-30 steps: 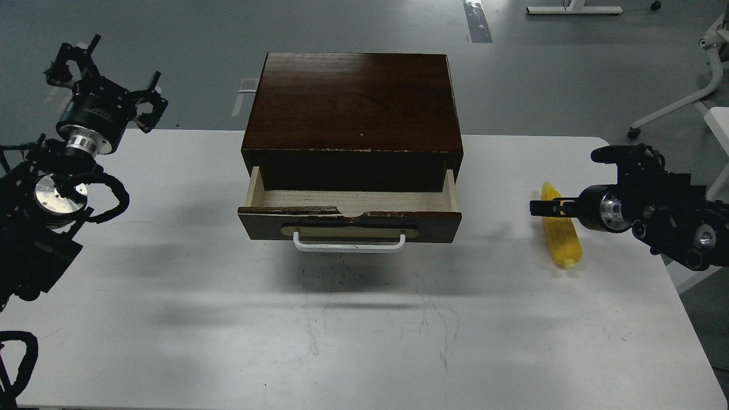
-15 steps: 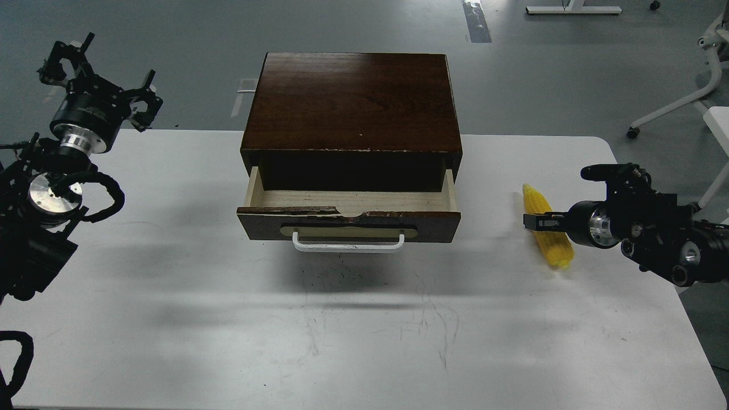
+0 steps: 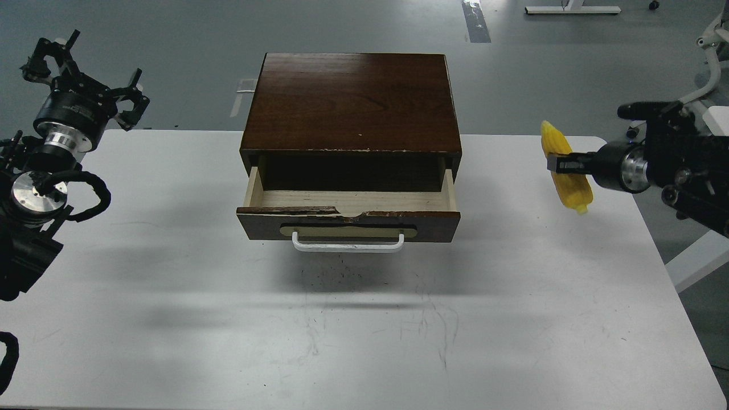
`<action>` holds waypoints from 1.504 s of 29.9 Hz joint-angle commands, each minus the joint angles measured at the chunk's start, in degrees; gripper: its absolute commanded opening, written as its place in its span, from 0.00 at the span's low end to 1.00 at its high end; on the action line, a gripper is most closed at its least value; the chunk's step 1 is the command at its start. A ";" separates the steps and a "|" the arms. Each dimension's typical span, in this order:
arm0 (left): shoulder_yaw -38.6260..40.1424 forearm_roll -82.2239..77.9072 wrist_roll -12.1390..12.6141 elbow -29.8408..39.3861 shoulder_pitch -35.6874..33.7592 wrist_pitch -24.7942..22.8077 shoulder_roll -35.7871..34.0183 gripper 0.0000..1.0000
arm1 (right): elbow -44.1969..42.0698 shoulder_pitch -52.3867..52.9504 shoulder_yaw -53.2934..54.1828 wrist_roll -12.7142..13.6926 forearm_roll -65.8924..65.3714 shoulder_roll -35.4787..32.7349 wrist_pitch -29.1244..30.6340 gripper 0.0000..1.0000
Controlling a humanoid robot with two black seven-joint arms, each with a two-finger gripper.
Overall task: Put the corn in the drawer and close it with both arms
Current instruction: 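Carry the corn with the right gripper over the open drawer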
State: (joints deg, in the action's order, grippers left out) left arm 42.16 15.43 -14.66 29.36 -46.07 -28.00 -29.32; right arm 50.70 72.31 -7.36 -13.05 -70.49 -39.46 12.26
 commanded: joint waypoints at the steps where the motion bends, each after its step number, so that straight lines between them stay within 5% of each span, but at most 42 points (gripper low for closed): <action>1: 0.03 0.04 -0.02 0.08 0.01 0.00 -0.21 0.98 | 6.24 8.35 -0.11 -3.38 0.00 -2.64 0.57 0.04; 5: 0.03 -0.05 -0.02 2.62 0.01 0.00 -1.87 0.98 | 14.85 17.14 -0.20 -4.97 -2.97 -2.03 0.66 0.04; 13: -0.32 -0.40 0.42 4.30 0.01 0.00 -3.20 0.98 | 16.88 21.90 -0.02 -7.25 -19.75 8.07 0.05 0.02; 24: -0.32 -0.31 0.33 4.48 0.01 0.00 -4.78 0.98 | 21.28 19.45 -2.65 -7.43 -46.82 15.11 -1.26 0.02; 34: -0.15 -0.31 0.07 4.56 0.01 0.00 -6.45 0.98 | 20.93 18.13 -6.88 -7.34 -52.64 20.30 -2.94 0.04; 45: -0.23 -0.31 0.16 4.48 0.01 0.00 -7.86 0.98 | 20.14 17.51 -6.61 -7.17 -52.64 23.99 -3.03 0.39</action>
State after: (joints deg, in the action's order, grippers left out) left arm 41.93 15.12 -14.57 33.94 -46.06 -28.00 -36.92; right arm 71.19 89.67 -14.24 -20.28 -123.22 -16.01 9.28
